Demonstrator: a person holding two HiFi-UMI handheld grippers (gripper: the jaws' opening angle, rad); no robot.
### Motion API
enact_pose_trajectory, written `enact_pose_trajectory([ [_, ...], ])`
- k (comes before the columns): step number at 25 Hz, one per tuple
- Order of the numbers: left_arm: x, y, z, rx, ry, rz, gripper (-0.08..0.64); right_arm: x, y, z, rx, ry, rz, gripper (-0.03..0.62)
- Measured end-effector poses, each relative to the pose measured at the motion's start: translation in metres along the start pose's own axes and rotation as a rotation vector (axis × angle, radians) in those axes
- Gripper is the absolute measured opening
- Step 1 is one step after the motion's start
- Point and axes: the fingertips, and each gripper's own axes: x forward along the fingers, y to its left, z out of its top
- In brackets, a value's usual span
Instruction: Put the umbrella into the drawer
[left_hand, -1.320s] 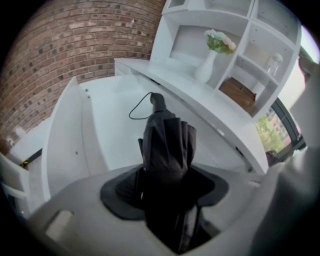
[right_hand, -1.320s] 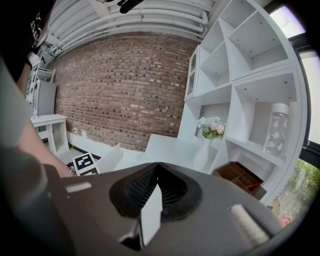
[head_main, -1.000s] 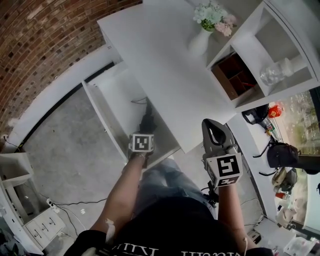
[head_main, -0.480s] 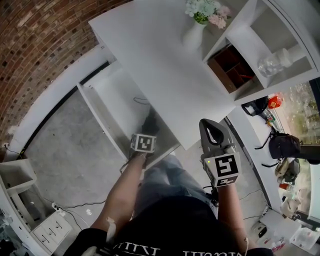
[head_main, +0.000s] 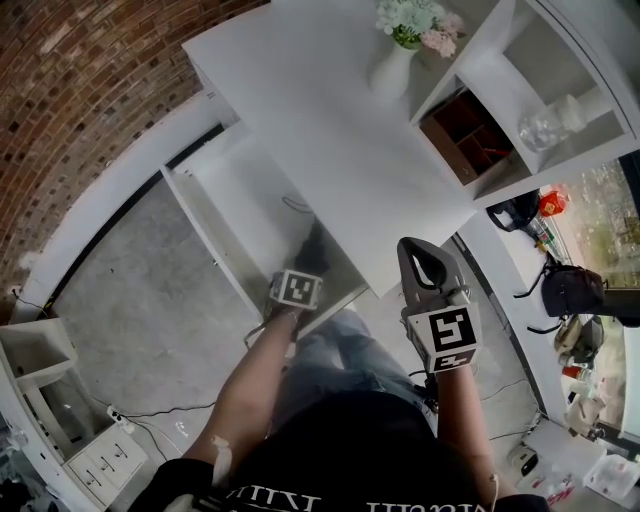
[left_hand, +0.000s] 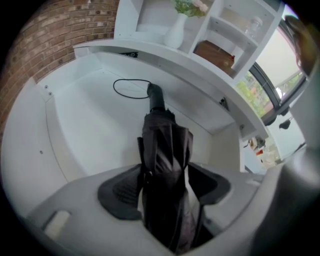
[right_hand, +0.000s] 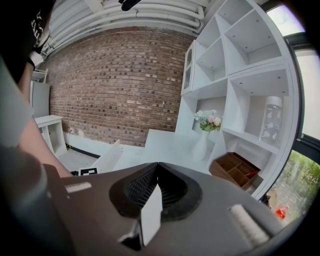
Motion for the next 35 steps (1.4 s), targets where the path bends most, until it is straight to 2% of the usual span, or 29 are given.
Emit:
enact_pose_trajectory([
  [2,-0.006,-0.017,-0.022,-0.073,0.105,-0.077,0.301,0.001,0.006,0.002,-0.004,-0.003,0.004,0.003],
  [3,-0.009,-0.017,-0.022,-0.071,0.106,-0.075,0.304,0.001,0.008,0.003,-0.006,-0.005,0.005,0.003],
  [6,-0.018,0.002,0.009,0.038,-0.044,0.019,0.308,-0.001,0.015,0.006,-0.005,-0.012,0.002,0.003],
  [16,-0.078,0.018,0.031,0.118,-0.171,0.047,0.309,-0.013,0.038,0.011,0.043,-0.044,-0.040,0.003],
  [23,-0.126,0.018,0.052,0.089,-0.327,0.003,0.308,-0.029,0.042,0.013,0.082,-0.069,-0.097,0.003],
  [27,-0.152,0.020,0.065,0.090,-0.420,0.005,0.308,-0.036,0.053,0.025,0.051,-0.102,-0.056,0.003],
  [35,-0.201,0.013,0.078,0.094,-0.563,0.039,0.296,-0.065,0.054,0.036,-0.008,-0.155,-0.067,0.003],
])
